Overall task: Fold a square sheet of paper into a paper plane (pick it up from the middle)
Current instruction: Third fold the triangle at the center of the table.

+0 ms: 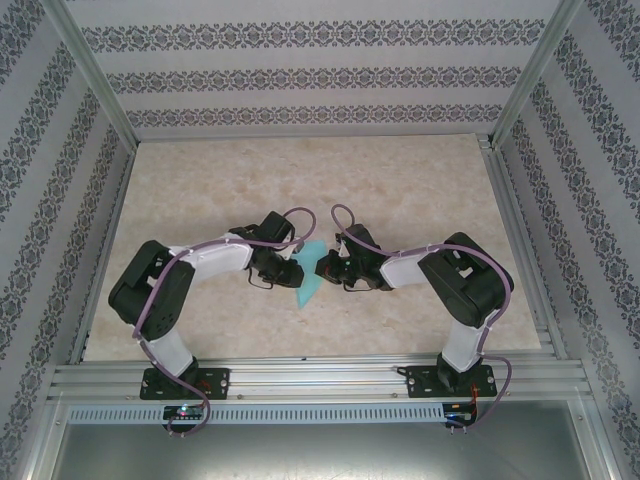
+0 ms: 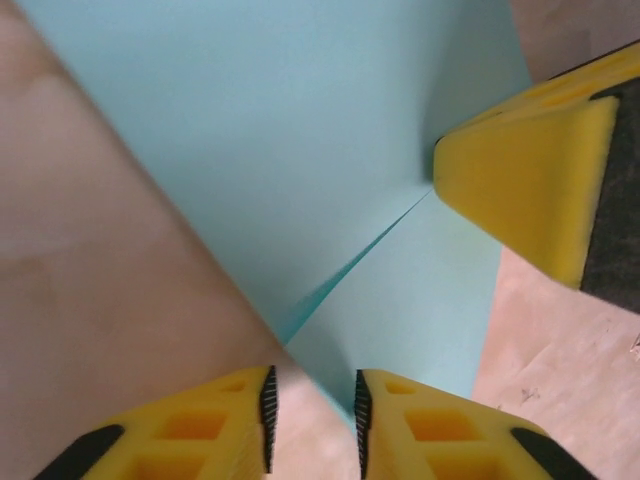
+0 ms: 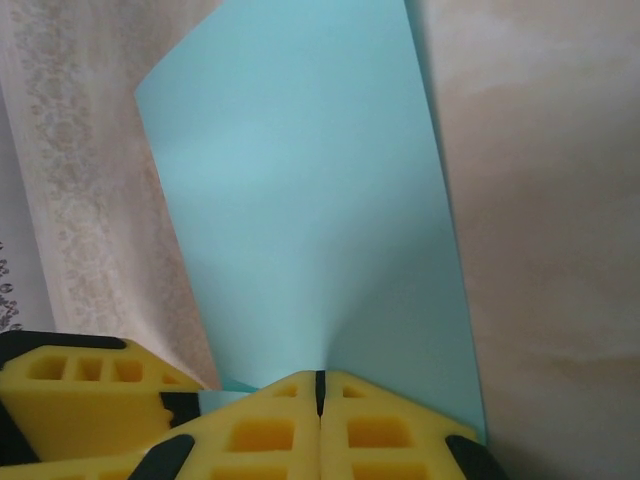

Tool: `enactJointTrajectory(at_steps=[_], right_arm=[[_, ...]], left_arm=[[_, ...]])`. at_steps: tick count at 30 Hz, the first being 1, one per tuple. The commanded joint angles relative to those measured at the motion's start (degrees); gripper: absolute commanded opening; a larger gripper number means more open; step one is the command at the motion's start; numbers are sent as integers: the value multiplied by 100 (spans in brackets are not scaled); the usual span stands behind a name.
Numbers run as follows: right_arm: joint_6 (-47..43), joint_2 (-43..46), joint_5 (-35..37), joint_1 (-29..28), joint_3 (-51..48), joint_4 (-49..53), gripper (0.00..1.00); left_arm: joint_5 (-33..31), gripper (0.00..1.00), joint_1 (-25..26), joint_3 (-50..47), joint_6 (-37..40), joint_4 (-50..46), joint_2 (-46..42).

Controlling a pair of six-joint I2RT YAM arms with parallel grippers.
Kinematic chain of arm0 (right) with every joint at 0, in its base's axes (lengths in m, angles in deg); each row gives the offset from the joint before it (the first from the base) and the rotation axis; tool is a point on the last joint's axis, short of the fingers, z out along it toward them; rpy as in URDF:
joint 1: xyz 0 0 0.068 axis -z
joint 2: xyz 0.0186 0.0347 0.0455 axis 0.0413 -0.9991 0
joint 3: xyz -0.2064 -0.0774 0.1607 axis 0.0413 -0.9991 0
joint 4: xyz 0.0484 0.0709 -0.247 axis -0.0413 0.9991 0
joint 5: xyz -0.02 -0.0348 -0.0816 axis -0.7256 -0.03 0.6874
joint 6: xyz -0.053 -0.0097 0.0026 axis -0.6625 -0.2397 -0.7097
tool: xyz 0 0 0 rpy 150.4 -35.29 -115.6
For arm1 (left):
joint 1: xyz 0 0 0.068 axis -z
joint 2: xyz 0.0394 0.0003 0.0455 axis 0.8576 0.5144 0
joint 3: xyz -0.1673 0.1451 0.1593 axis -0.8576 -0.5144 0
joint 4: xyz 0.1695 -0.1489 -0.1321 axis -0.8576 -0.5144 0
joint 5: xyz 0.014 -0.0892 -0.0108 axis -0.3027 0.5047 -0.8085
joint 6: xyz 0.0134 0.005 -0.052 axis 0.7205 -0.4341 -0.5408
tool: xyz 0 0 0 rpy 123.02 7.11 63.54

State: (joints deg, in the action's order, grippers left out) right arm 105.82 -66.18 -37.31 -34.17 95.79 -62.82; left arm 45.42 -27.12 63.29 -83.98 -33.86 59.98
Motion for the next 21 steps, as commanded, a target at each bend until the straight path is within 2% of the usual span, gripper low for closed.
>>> enactJointTrajectory(at_steps=[1,4,7,9,15,21], right_arm=[[-54,-131,378,-64,-65,564,5],[-23,-144,412,-80,-69,554,5],[-19,-144,442,-82,-67,596,5],[-28,-144,442,-75,-67,596,5],[-43,-153,442,-76,-59,622,5],[-54,-153,447,-82,-65,640,5]], left_arm=[[-432,33,49,-15,-250,-362,-615],[-260,33,59,-116,-529,-244,-1115],[555,28,166,-275,-741,92,-1365],[1019,23,322,-323,-867,288,-1318],[1591,21,569,-395,-1230,930,-726],[1448,16,578,-369,-1359,1033,-121]])
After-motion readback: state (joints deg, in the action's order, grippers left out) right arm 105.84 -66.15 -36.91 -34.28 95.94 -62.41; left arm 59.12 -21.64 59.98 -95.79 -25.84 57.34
